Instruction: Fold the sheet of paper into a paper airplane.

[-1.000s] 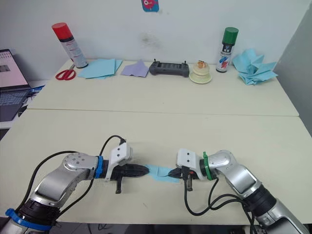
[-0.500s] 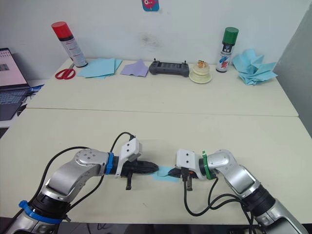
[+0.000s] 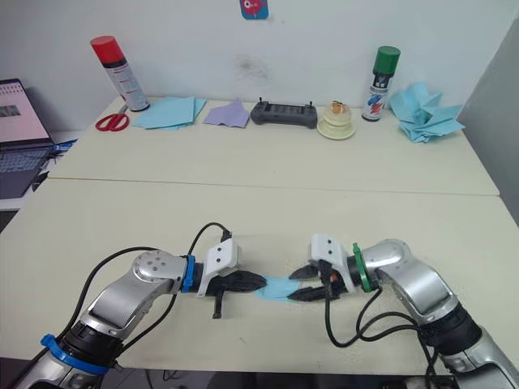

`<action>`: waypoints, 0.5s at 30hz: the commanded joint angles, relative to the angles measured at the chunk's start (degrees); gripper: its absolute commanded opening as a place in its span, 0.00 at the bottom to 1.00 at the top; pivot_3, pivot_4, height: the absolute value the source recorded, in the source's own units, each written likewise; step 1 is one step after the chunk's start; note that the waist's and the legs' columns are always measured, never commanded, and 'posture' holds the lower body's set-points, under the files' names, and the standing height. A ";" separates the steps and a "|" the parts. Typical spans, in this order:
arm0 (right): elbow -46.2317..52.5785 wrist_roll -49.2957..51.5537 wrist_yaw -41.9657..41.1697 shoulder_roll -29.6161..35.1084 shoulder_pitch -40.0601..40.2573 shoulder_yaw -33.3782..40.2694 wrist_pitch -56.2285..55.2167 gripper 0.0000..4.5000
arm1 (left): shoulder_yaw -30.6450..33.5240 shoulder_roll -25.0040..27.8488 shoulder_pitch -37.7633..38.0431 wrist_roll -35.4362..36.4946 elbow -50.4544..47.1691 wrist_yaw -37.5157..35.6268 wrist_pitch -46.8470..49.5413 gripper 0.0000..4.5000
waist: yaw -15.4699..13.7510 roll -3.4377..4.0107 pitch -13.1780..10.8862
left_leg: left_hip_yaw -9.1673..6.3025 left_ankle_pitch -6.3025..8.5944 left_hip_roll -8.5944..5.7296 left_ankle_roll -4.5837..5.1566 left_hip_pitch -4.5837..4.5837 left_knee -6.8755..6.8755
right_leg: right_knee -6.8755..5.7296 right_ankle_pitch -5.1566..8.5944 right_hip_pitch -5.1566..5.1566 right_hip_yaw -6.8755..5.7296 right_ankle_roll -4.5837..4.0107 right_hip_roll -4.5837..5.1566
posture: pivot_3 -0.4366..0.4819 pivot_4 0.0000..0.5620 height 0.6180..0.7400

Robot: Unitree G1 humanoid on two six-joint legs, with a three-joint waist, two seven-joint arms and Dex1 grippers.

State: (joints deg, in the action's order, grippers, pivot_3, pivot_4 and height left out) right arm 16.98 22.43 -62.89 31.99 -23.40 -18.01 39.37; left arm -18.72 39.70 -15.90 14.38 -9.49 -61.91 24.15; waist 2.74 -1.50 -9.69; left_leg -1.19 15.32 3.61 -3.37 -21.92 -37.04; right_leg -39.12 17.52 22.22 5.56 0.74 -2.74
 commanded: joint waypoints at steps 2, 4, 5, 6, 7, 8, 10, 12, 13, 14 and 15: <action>-3.26 -1.77 6.03 -4.47 -1.12 0.53 -2.16 0.35 | -1.76 0.00 1.14 -2.45 2.22 0.19 0.63 0.00 | 0.03 0.01 0.02 | -0.01 0.00 -0.01 0.00 -0.01 -0.01 | 0.01 0.00 -0.01 -0.02 0.00 0.00 | 0.48 0.27 1.00; -4.71 -5.22 6.18 -4.21 -0.54 -2.41 -5.49 0.22 | -1.61 -0.03 0.81 -2.34 2.30 0.02 0.74 0.00 | -0.17 0.01 0.01 | 0.02 0.00 -0.03 0.00 -0.05 -0.02 | 0.03 0.00 -0.01 -0.04 0.00 0.02 | 0.48 0.27 1.00; -5.35 -7.12 6.24 -3.86 -0.22 -3.88 -7.37 0.14 | -1.60 -0.03 0.63 -2.54 2.49 0.03 0.52 0.00 | -0.19 0.01 0.02 | 0.05 0.00 -0.03 0.00 -0.06 -0.02 | 0.06 0.00 0.00 -0.03 0.00 0.03 | 0.48 0.27 1.00; -5.90 -8.80 6.02 -3.43 0.17 -5.15 -9.37 0.06 | -1.64 -0.07 0.47 -2.92 2.78 0.19 0.16 0.00 | -0.20 0.01 0.02 | 0.09 0.00 -0.03 0.00 -0.07 -0.02 | 0.06 0.00 0.02 -0.01 0.00 0.03 | 0.48 0.27 1.00; -6.22 -9.61 5.79 -3.21 0.67 -6.00 -10.24 0.00 | -1.68 -0.10 0.37 -3.17 2.99 0.28 -0.07 0.00 | -0.21 0.01 0.01 | 0.11 0.00 -0.03 0.00 -0.06 -0.02 | 0.06 0.00 0.02 0.00 0.00 0.03 | 0.48 0.27 1.00; -6.44 -9.82 5.66 -3.27 1.14 -6.52 -10.28 0.00 | -1.68 -0.11 0.26 -3.26 3.20 0.25 -0.20 0.00 | -0.22 0.01 0.01 | 0.10 0.00 -0.02 0.00 -0.06 -0.01 | 0.06 0.00 0.03 -0.01 0.00 0.03 | 0.48 0.27 1.00; -6.84 -10.55 5.75 -3.40 1.94 -7.38 -10.83 0.00 | -1.63 -0.16 0.20 -3.27 3.30 0.19 -0.17 0.00 | -0.27 0.01 0.02 | 0.07 0.00 -0.02 0.00 -0.06 -0.01 | 0.04 0.00 0.02 -0.02 0.00 0.03 | 0.48 0.27 1.00; -7.47 -11.97 6.16 -3.23 2.27 -8.05 -11.04 0.00 | -1.71 -0.12 0.11 -3.43 3.33 0.17 -0.16 0.00 | -0.32 0.02 0.02 | 0.06 0.00 -0.02 0.00 -0.04 -0.02 | 0.02 0.00 0.01 -0.03 0.00 0.03 | 0.48 0.27 1.00; -8.35 -13.58 7.11 -2.92 2.10 -8.35 -11.52 0.00 | -1.79 -0.07 0.06 -3.57 3.36 0.16 -0.18 0.00 | -0.34 0.03 0.03 | 0.07 0.00 -0.02 0.00 -0.03 -0.02 | 0.01 0.00 0.01 -0.02 0.00 0.03 | 0.48 0.27 1.00; -8.91 -14.67 7.65 -2.32 1.99 -8.45 -11.27 0.00 | -1.80 -0.05 0.07 -3.60 3.29 0.16 -0.12 0.00 | -0.35 0.03 0.04 | 0.08 0.00 -0.03 0.00 0.00 -0.02 | 0.00 0.00 0.00 -0.01 0.01 0.03 | 0.48 0.27 1.00; -9.15 -15.28 8.11 -1.73 2.12 -8.04 -10.83 0.00 | -1.69 -0.09 0.16 -3.42 3.10 0.17 0.11 0.00 | -0.35 0.02 0.05 | 0.08 0.00 -0.02 0.00 0.04 -0.02 | 0.00 -0.01 -0.03 -0.02 0.01 0.03 | 0.48 0.27 1.00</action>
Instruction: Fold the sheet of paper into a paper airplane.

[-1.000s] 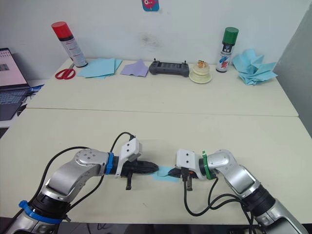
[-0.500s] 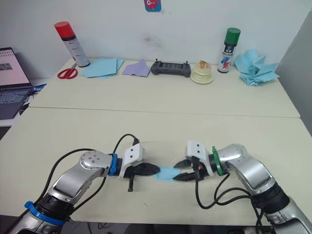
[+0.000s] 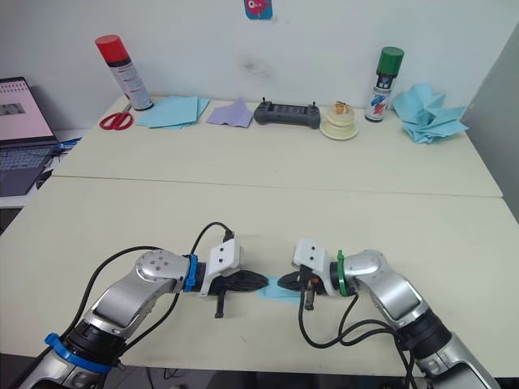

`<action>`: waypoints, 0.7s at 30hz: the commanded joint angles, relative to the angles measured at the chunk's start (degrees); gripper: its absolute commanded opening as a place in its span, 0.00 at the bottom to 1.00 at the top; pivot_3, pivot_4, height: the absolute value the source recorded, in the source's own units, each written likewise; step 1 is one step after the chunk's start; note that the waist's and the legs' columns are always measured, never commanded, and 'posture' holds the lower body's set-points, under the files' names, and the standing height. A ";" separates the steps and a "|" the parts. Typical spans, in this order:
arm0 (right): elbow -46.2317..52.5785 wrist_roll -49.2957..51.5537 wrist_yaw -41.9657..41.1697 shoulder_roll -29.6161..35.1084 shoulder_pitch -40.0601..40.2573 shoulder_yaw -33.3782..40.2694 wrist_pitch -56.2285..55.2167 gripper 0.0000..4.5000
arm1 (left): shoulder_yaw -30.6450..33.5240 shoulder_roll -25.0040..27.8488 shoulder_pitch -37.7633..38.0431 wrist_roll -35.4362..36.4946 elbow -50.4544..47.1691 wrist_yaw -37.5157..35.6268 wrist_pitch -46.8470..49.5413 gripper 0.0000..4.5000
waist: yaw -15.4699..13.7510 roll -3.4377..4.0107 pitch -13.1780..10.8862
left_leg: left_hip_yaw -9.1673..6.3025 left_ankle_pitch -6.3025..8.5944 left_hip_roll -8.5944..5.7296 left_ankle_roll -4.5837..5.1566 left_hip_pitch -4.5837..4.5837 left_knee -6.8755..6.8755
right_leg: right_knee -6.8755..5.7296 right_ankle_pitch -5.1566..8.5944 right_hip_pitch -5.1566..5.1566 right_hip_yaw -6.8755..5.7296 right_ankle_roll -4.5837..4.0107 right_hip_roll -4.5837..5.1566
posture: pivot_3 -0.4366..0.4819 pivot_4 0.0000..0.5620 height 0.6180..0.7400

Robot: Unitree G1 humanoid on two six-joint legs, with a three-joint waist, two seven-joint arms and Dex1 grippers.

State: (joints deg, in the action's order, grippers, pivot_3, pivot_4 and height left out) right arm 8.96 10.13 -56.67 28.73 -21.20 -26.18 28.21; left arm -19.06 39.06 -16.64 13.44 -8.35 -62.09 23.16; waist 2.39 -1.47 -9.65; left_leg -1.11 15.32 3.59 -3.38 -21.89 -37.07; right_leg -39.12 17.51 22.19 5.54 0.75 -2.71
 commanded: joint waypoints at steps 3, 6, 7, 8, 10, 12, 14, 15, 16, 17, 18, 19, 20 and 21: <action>0.23 -1.82 1.20 3.82 1.28 2.54 1.79 0.00 | -1.38 0.38 0.83 -2.37 1.94 0.40 1.33 0.00 | -0.02 0.04 0.04 | 0.00 0.00 0.00 0.00 0.01 -0.01 | -0.01 -0.02 -0.01 0.00 0.03 0.00 | 0.48 0.27 1.00; 3.49 0.30 -0.10 7.16 3.61 4.89 3.27 0.00 | -1.51 0.34 0.72 -2.47 2.31 0.34 1.08 0.00 | -0.44 0.04 0.08 | 0.00 0.00 -0.02 0.00 -0.01 -0.03 | 0.01 -0.02 -0.03 0.00 0.03 0.00 | 0.48 0.27 1.00; 4.69 0.78 -0.45 8.24 4.37 5.49 3.49 0.00 | -1.48 0.35 0.69 -2.47 2.56 0.25 0.90 0.00 | -0.51 0.04 0.09 | 0.01 0.00 -0.02 0.00 -0.01 -0.03 | 0.03 -0.01 -0.04 0.00 0.03 0.00 | 0.48 0.27 1.00; 5.49 1.03 -0.72 8.93 4.77 5.98 2.96 0.00 | -1.49 0.27 0.51 -2.54 2.95 0.22 0.71 0.00 | -0.53 0.04 0.09 | 0.01 0.00 -0.02 0.00 -0.01 -0.03 | 0.04 -0.01 -0.04 0.01 0.03 0.01 | 0.48 0.27 1.00; 6.71 2.80 -1.04 8.28 4.75 7.41 1.92 0.00 | -1.52 0.03 0.12 -2.63 3.55 0.15 0.49 0.00 | -0.52 0.04 0.12 | 0.01 0.00 -0.01 0.00 0.00 -0.02 | 0.04 -0.01 -0.04 0.01 0.03 0.00 | 0.48 0.27 1.00; 7.50 5.33 -0.70 6.15 4.07 9.18 2.15 0.00 | -1.56 -0.21 -0.24 -2.68 3.96 0.05 0.36 0.00 | -0.51 0.05 0.11 | -0.01 0.00 -0.01 0.00 0.02 -0.02 | -0.01 -0.02 -0.04 0.00 0.03 -0.01 | 0.48 0.27 1.00; 7.31 6.47 0.10 3.78 2.92 10.10 1.46 0.00 | -1.60 -0.41 -0.52 -2.81 4.36 -0.05 0.08 0.00 | -0.50 0.05 0.11 | -0.04 -0.01 0.00 0.00 0.04 -0.02 | -0.06 -0.02 -0.04 0.00 0.03 -0.02 | 0.48 0.27 1.00; 6.98 6.27 0.35 2.97 2.33 10.00 0.99 0.00 | -1.62 -0.52 -0.64 -2.87 4.54 -0.09 -0.02 0.00 | -0.49 0.06 0.11 | -0.04 -0.01 -0.01 0.00 0.04 -0.02 | -0.08 -0.02 -0.03 -0.01 0.03 -0.03 | 0.48 0.27 1.00; 6.38 5.78 -0.11 2.18 1.74 8.68 0.77 0.00 | -1.69 -0.62 -0.77 -2.91 4.69 -0.19 -0.13 0.00 | -0.49 0.06 0.10 | -0.03 -0.01 -0.02 0.00 0.04 -0.04 | -0.09 -0.02 -0.04 0.00 0.04 -0.03 | 0.48 0.27 1.00; 5.86 5.26 -0.50 1.57 1.34 7.34 0.81 0.00 | -1.76 -0.70 -0.88 -2.99 4.85 -0.25 -0.26 0.00 | -0.50 0.06 0.11 | -0.03 -0.01 -0.02 0.00 0.03 -0.06 | -0.09 -0.03 -0.03 0.00 0.04 -0.02 | 0.48 0.27 1.00; 5.32 4.54 -0.54 1.02 1.07 6.03 0.92 0.00 | -1.82 -0.77 -0.97 -3.04 4.97 -0.30 -0.34 0.00 | -0.56 0.06 0.11 | -0.03 -0.01 -0.02 0.00 0.01 -0.09 | -0.09 -0.03 -0.03 0.00 0.05 -0.02 | 0.48 0.27 1.00; 4.69 3.49 -0.20 0.59 0.88 4.62 1.27 0.00 | -1.86 -0.85 -1.05 -3.13 5.07 -0.28 -0.41 0.00 | -0.62 0.05 0.11 | -0.02 -0.01 -0.02 0.00 0.00 -0.10 | -0.08 -0.03 -0.04 0.00 0.05 -0.02 | 0.48 0.27 1.00; 4.09 2.40 0.31 0.41 0.81 3.48 1.61 0.00 | -1.87 -0.88 -1.08 -3.19 5.09 -0.27 -0.43 0.00 | -0.65 0.06 0.11 | -0.02 -0.01 -0.02 0.00 0.00 -0.10 | -0.06 -0.03 -0.04 -0.01 0.05 -0.02 | 0.48 0.27 1.00; 3.29 0.78 0.59 0.56 0.81 2.08 0.97 0.00 | -1.80 -0.87 -1.06 -3.20 5.03 -0.21 -0.36 0.00 | -0.67 0.06 0.11 | -0.02 -0.01 -0.02 0.00 -0.01 -0.10 | -0.05 -0.03 -0.05 -0.01 0.05 -0.01 | 0.48 0.27 1.00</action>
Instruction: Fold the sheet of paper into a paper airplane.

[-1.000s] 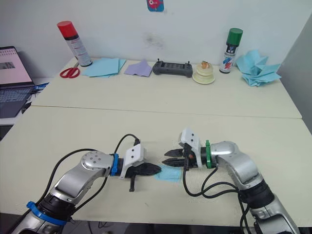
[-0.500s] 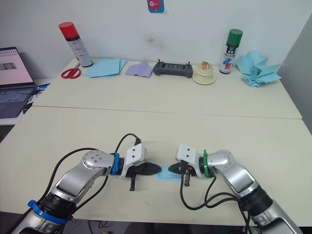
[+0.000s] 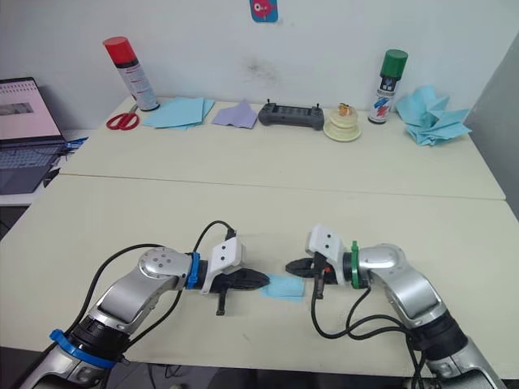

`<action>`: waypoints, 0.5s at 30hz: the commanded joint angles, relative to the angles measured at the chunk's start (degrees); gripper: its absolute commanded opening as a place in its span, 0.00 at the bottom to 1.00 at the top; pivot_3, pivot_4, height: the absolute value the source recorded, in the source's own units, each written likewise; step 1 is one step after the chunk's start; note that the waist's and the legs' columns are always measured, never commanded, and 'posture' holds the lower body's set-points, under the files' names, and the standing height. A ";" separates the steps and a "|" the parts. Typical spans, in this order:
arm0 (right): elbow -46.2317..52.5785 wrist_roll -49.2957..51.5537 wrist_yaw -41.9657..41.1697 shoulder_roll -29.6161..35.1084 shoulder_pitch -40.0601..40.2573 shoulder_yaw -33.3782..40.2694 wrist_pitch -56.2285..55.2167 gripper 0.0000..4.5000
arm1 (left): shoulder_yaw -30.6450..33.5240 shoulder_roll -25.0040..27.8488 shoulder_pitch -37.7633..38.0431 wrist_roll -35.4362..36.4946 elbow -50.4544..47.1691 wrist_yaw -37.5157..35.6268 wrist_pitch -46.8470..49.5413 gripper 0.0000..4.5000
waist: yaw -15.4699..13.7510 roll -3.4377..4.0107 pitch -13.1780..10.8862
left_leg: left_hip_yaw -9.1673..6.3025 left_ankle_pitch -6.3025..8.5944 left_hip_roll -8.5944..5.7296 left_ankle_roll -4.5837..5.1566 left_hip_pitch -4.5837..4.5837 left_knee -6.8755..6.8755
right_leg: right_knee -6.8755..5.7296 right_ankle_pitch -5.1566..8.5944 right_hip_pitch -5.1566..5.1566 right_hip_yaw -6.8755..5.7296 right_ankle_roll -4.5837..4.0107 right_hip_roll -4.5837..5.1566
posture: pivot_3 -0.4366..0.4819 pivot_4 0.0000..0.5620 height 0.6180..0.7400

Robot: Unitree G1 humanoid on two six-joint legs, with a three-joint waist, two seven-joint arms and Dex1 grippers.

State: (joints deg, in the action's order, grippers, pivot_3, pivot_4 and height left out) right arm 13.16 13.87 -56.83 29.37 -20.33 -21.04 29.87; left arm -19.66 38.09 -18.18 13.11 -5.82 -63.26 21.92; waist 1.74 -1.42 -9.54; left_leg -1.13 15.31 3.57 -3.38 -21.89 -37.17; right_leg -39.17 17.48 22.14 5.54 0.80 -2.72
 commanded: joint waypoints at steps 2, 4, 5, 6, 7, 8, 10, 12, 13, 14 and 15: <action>-2.05 -5.55 0.14 0.80 0.10 -5.52 -2.57 0.00 | -0.75 0.34 0.66 -2.84 2.32 1.30 1.12 0.00 | -0.03 0.00 0.00 | 0.01 0.00 -0.01 0.00 -0.02 0.00 | 0.00 0.00 0.02 0.01 0.00 0.01 | 0.48 0.27 1.00; -2.29 -4.94 -0.19 0.76 0.41 -5.55 -1.02 0.00 | -0.30 0.56 0.98 -2.85 2.10 1.75 1.30 0.00 | 0.01 0.02 0.02 | 0.05 0.00 0.00 0.00 -0.01 -0.01 | -0.01 0.00 0.02 0.04 0.00 0.02 | 0.48 0.27 1.00; -2.32 -4.58 -0.22 0.71 0.50 -5.35 -0.31 0.00 | -0.14 0.58 1.11 -2.84 2.01 1.93 1.36 0.00 | 0.02 0.02 0.02 | 0.05 0.00 0.00 0.00 0.01 -0.01 | -0.01 0.00 0.00 0.04 0.00 0.01 | 0.48 0.27 1.00; -2.92 -5.24 -0.59 1.27 0.39 -5.71 -0.79 0.00 | 0.53 0.36 1.50 -2.38 1.84 2.56 1.81 0.00 | 0.02 0.02 0.02 | 0.03 0.00 0.00 0.00 0.01 -0.01 | -0.01 0.00 0.00 0.02 0.00 0.01 | 0.48 0.27 1.00; -3.69 -5.98 -0.66 1.68 0.23 -5.94 -1.37 0.00 | 1.29 0.05 1.89 -1.79 1.64 3.24 2.44 0.00 | 0.03 0.02 0.02 | 0.02 0.00 0.00 0.00 0.02 -0.01 | -0.02 0.00 0.00 0.01 0.00 0.01 | 0.48 0.27 1.00; -4.36 -6.66 -0.86 2.04 0.07 -6.25 -2.05 0.00 | 2.20 -0.25 2.39 -1.08 1.39 3.93 3.19 0.00 | 0.05 0.03 0.02 | 0.02 0.00 0.00 0.00 0.03 -0.01 | -0.03 0.00 0.00 0.01 0.00 0.01 | 0.48 0.27 1.00; -5.16 -7.19 -1.33 2.46 -0.15 -6.50 -2.65 0.00 | 4.68 -0.41 3.56 -0.09 1.53 5.63 4.17 0.00 | 0.07 0.03 0.02 | 0.02 0.00 0.01 0.00 0.04 -0.01 | -0.03 0.00 0.00 0.02 0.00 0.01 | 0.48 0.27 1.00; -5.04 -6.63 -1.48 2.47 -0.18 -6.30 -2.12 0.00 | 6.80 0.48 4.75 -1.14 3.01 7.39 1.63 0.00 | 0.10 0.03 0.03 | 0.00 0.00 0.01 0.00 0.04 -0.01 | -0.03 0.00 -0.01 0.00 0.00 0.01 | 0.48 0.27 1.00; -5.02 -6.46 -1.38 2.31 -0.16 -6.13 -2.26 0.00 | 8.07 0.81 5.22 -1.29 3.89 8.33 0.86 0.00 | 0.10 0.03 0.03 | -0.01 0.00 0.02 0.00 0.06 -0.01 | -0.03 0.00 -0.01 0.00 0.00 0.01 | 0.48 0.27 1.00; -5.01 -6.39 -1.21 2.11 -0.08 -5.97 -2.53 0.00 | 8.97 1.04 5.63 -1.25 4.39 8.92 0.47 0.00 | 0.12 0.03 0.03 | -0.01 0.00 0.02 0.00 0.08 0.00 | -0.07 0.00 -0.01 0.00 0.00 0.01 | 0.48 0.27 1.00; -5.00 -6.31 -0.99 1.90 -0.04 -5.84 -2.46 0.00 | 9.68 1.34 6.05 -1.13 4.65 9.20 0.13 0.00 | 0.13 0.03 0.03 | -0.02 0.00 0.02 0.00 0.10 0.00 | -0.11 0.00 -0.01 0.00 0.00 0.01 | 0.48 0.27 1.00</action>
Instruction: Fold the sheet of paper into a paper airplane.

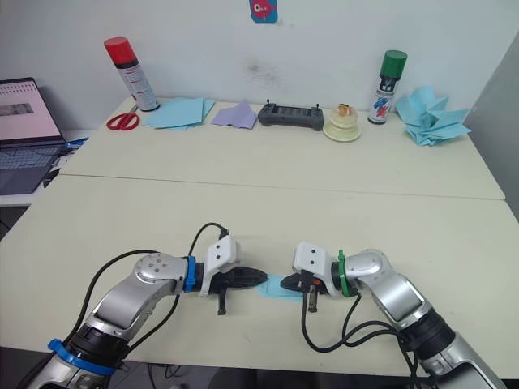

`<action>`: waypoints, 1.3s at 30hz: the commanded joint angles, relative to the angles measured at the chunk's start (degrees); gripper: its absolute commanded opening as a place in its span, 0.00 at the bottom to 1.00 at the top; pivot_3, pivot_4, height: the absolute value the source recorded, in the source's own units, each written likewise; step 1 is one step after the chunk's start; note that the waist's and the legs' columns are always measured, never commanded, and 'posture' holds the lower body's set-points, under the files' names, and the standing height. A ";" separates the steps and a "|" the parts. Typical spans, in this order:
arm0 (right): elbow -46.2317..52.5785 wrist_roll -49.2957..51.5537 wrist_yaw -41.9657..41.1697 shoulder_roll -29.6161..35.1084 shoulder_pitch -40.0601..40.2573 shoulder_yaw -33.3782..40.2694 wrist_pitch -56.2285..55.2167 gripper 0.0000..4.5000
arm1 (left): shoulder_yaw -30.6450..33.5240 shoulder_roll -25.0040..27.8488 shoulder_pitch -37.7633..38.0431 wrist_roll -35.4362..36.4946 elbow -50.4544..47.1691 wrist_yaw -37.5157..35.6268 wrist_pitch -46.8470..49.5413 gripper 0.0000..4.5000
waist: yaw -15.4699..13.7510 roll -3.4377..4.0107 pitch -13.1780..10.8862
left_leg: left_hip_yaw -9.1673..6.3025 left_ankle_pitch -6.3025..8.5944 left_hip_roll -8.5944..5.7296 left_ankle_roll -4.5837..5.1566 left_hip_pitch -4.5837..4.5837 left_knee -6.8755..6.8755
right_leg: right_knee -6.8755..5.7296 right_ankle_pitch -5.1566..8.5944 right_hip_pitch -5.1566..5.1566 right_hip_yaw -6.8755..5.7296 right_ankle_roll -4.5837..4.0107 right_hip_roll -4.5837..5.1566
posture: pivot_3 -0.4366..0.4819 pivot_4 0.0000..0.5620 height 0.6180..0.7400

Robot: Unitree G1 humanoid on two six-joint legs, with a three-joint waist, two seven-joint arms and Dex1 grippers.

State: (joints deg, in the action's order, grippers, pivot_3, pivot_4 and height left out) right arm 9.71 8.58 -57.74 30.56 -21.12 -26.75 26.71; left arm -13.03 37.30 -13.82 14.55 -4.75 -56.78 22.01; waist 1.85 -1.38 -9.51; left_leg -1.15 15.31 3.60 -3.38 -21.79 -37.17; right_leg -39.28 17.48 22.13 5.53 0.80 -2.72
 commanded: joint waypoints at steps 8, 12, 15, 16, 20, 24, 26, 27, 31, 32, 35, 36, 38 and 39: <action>-1.60 -1.05 -0.18 0.78 0.67 0.03 0.76 0.00 | 8.01 0.90 1.13 3.42 -1.61 2.33 1.73 0.00 | 0.06 0.01 0.00 | 0.04 0.00 0.01 0.00 -0.02 0.01 | -0.04 0.02 0.06 0.02 -0.02 0.00 | 0.48 0.27 1.00; -1.70 -0.86 -0.17 0.43 0.29 0.36 1.25 0.00 | 6.60 0.63 0.13 4.11 -5.32 0.64 2.01 0.00 | 0.03 -0.01 -0.01 | 0.03 0.00 0.00 0.00 -0.08 0.01 | -0.04 0.02 0.09 0.00 -0.02 0.00 | 0.48 0.27 1.00; -2.06 -1.27 -0.11 0.48 0.37 0.39 0.86 0.00 | 4.03 -0.03 0.11 3.31 -6.48 0.05 2.54 0.00 | 0.03 -0.01 -0.01 | 0.05 0.00 0.00 -0.01 -0.08 0.01 | -0.03 0.02 0.09 0.03 -0.02 0.00 | 0.48 0.27 1.00; -2.03 -1.24 0.01 0.42 0.40 0.49 0.97 0.00 | 2.99 -0.12 0.10 2.28 -6.15 0.15 2.16 0.00 | 0.03 -0.01 -0.01 | 0.05 0.00 0.00 -0.01 -0.07 0.01 | -0.03 0.01 0.08 0.03 -0.02 0.00 | 0.48 0.27 1.00; -1.74 -1.32 0.20 0.49 0.63 0.61 1.00 0.00 | -0.18 -0.18 0.77 -1.15 -4.13 0.19 -0.26 0.00 | 0.03 -0.01 -0.01 | 0.04 0.00 0.00 -0.01 -0.07 0.01 | -0.03 0.01 0.09 0.03 -0.02 0.00 | 0.48 0.27 1.00; -1.27 -1.34 0.37 0.80 1.01 0.92 1.15 0.00 | -1.15 0.21 1.64 -1.78 -4.19 -0.52 -0.51 0.00 | 0.02 -0.01 -0.01 | 0.04 0.00 -0.01 -0.01 -0.08 0.01 | -0.03 0.02 0.09 0.03 -0.02 0.00 | 0.48 0.27 1.00; -1.16 -1.35 0.45 0.83 1.12 1.05 1.24 0.00 | -1.32 0.46 1.89 -2.52 -3.68 -0.56 -0.86 0.00 | 0.03 -0.01 -0.01 | 0.05 0.00 0.00 0.00 -0.07 0.01 | -0.03 0.02 0.09 0.03 -0.02 0.00 | 0.48 0.27 1.00; -1.16 -1.32 0.49 0.78 1.09 1.09 1.35 0.00 | -1.27 0.66 1.99 -3.03 -3.09 -0.57 -1.34 0.00 | 0.02 -0.01 -0.01 | 0.05 0.00 -0.01 0.00 -0.07 0.01 | -0.03 0.02 0.09 0.03 -0.02 0.00 | 0.48 0.27 1.00; -1.41 -1.19 0.31 1.19 1.41 1.56 0.85 0.00 | -0.27 1.91 3.30 -4.65 0.68 -0.41 -4.25 0.00 | 0.03 -0.01 -0.01 | 0.05 0.00 0.00 0.00 -0.07 0.01 | -0.02 0.02 0.09 0.03 -0.02 0.00 | 0.48 0.27 1.00; -1.37 -1.07 0.24 1.35 1.51 1.77 0.76 0.00 | -0.10 2.22 3.57 -4.76 1.19 -0.50 -4.91 0.00 | 0.03 -0.01 0.00 | 0.05 0.00 0.00 0.00 -0.06 0.01 | -0.02 0.02 0.09 0.03 -0.02 0.00 | 0.48 0.27 1.00; -0.96 -0.56 0.21 1.53 1.86 2.85 -0.39 0.00 | 0.26 2.07 3.71 -4.23 1.12 -0.02 -5.99 0.00 | 0.04 0.00 0.00 | 0.05 0.00 0.00 0.00 -0.04 0.02 | -0.03 0.02 0.08 0.03 -0.03 0.00 | 0.48 0.27 1.00; -0.61 0.02 0.29 1.24 2.14 3.69 -1.28 0.00 | 0.52 1.49 3.53 -3.47 0.56 0.30 -5.85 0.00 | 0.03 0.00 0.00 | 0.06 0.00 0.00 0.00 -0.04 0.02 | -0.03 0.02 0.07 0.03 -0.03 0.00 | 0.48 0.27 1.00; 0.78 2.15 0.12 0.58 2.52 5.72 -1.31 0.04 | 1.18 0.39 2.89 -2.34 -0.22 1.04 -5.93 0.00 | 0.02 0.00 0.00 | 0.06 0.00 0.00 0.00 -0.05 0.02 | -0.03 0.02 0.07 0.03 -0.02 0.00 | 0.48 0.27 1.00; 2.09 3.81 -0.22 0.47 2.50 7.21 -0.68 0.09 | 1.79 -0.09 2.24 -1.83 -0.59 1.33 -6.41 0.00 | 0.01 0.01 -0.02 | 0.07 0.00 0.00 0.00 -0.05 0.01 | -0.03 0.02 0.07 0.04 -0.02 0.00 | 0.48 0.27 1.00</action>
State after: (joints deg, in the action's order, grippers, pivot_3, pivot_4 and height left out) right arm 9.73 10.04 -58.05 30.78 -18.61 -22.89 25.61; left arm -12.47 37.65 -11.51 12.82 -5.88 -56.61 15.57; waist 1.87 -1.37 -9.52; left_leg -1.07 15.31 3.59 -3.38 -21.86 -37.16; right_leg -39.32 17.50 22.22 5.57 0.78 -2.72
